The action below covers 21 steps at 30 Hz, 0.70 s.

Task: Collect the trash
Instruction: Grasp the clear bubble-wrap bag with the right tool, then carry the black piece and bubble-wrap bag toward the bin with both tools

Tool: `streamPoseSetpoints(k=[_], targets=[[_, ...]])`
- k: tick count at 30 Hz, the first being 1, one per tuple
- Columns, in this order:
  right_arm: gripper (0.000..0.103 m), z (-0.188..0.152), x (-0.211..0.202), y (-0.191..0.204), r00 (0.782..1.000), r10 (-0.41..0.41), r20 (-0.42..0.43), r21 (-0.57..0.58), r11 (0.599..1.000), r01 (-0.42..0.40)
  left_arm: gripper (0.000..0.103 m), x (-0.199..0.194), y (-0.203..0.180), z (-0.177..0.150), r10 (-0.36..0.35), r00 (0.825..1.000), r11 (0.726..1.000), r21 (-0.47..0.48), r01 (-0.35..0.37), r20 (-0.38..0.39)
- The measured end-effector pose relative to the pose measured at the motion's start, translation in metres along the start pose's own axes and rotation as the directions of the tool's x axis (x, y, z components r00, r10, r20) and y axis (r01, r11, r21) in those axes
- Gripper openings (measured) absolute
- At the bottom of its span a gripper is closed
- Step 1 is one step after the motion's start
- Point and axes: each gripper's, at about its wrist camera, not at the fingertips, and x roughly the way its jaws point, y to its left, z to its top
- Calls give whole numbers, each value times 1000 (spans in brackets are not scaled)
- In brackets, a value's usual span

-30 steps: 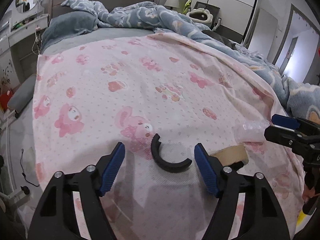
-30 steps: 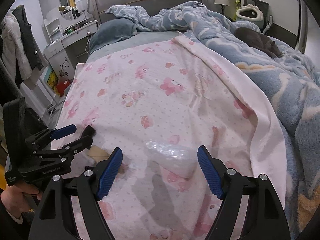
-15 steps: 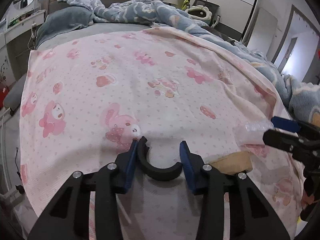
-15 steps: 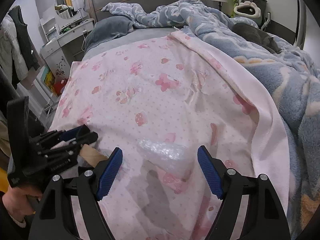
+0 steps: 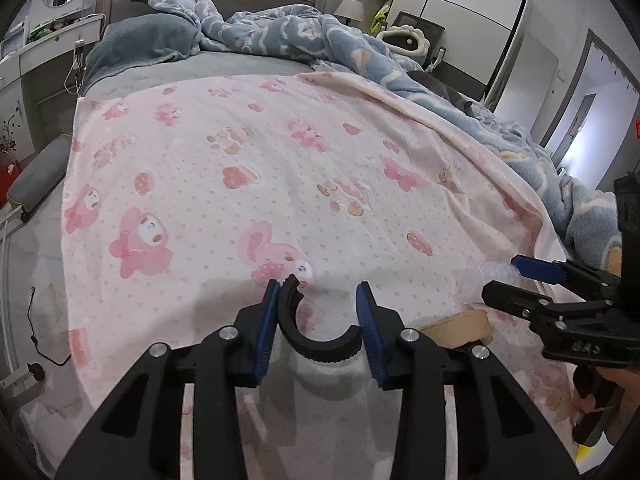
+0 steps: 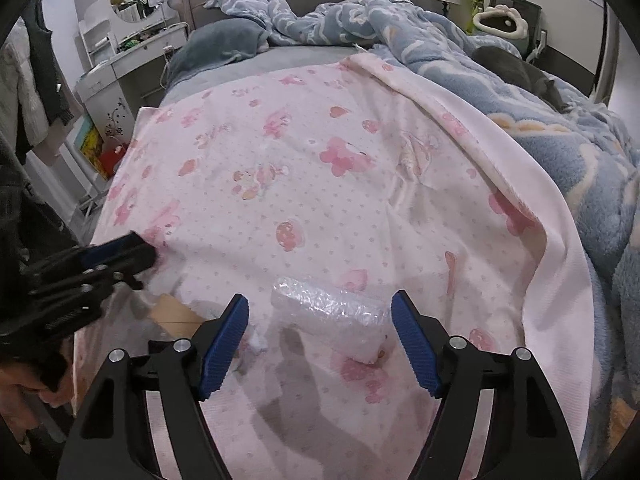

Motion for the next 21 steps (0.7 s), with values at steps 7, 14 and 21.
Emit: streamPoseSetpoints(k=[7,14,21], targets=[[74,3,11,-2,999,-28,-17,26,999,29,41,-12,16,0,21,1000,1000,-9,-21,4],[69,6,24,0,998,-55,-41,38,998,57,41,-29,27,0,32,999,999,5,-32,14],[63,16,22,3,997,-79,-5,72,994,79,41,-49,41,-3,40,999,999,13,-41,18]])
